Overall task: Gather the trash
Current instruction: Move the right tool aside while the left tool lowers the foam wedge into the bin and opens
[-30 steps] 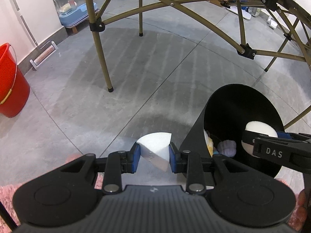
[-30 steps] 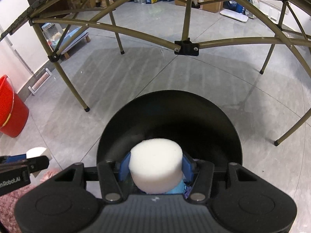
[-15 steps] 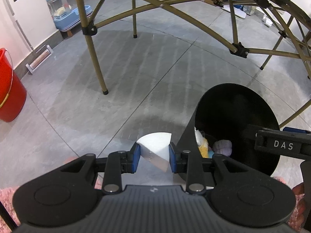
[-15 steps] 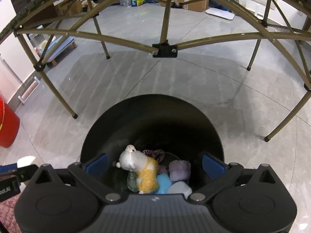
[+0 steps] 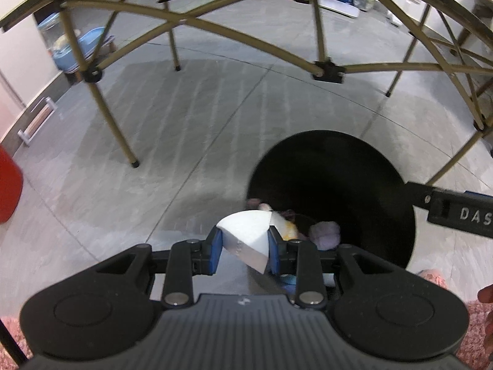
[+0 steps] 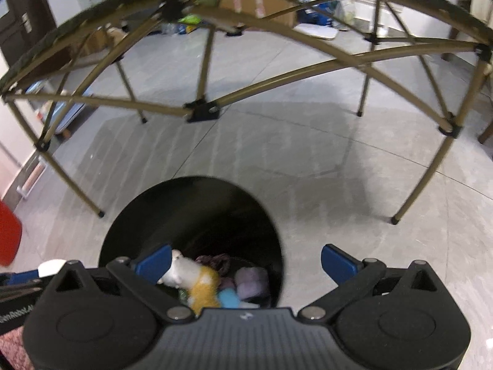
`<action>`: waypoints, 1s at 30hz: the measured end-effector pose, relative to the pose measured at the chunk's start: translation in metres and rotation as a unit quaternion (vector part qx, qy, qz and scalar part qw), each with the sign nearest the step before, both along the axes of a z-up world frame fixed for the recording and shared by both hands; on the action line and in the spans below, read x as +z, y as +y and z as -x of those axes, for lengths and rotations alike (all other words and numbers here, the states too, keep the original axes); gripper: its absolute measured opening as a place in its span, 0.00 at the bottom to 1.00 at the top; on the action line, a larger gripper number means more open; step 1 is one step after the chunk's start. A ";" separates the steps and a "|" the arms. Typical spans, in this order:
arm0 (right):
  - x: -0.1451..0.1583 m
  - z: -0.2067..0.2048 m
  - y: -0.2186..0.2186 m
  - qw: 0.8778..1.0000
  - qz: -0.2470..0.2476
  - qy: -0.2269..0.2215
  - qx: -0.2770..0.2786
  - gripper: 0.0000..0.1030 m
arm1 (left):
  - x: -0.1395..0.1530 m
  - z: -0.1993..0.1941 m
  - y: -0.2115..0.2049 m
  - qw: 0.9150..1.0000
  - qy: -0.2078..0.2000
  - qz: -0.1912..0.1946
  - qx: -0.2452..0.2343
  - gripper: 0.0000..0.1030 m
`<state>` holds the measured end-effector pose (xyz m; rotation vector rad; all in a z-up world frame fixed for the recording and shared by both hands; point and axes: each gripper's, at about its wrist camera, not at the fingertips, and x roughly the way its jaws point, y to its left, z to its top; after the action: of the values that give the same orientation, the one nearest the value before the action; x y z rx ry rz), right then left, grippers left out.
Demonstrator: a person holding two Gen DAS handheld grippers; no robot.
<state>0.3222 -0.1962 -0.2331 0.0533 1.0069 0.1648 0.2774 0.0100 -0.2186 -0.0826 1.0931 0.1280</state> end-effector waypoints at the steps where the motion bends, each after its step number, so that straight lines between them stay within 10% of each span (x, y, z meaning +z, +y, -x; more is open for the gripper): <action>1: 0.002 0.000 -0.005 1.000 -0.001 -0.003 -0.006 1.00 | -0.001 -0.003 -0.006 1.000 0.002 0.000 -0.006 0.29; 30: 0.007 -0.001 -0.059 0.996 0.021 -0.015 -0.090 1.00 | -0.033 -0.040 -0.088 0.997 0.062 0.002 -0.052 0.29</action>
<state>0.3232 -0.2557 -0.2260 0.1027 0.9698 -0.0203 0.3177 -0.0779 -0.2520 -0.0205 1.2200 0.0371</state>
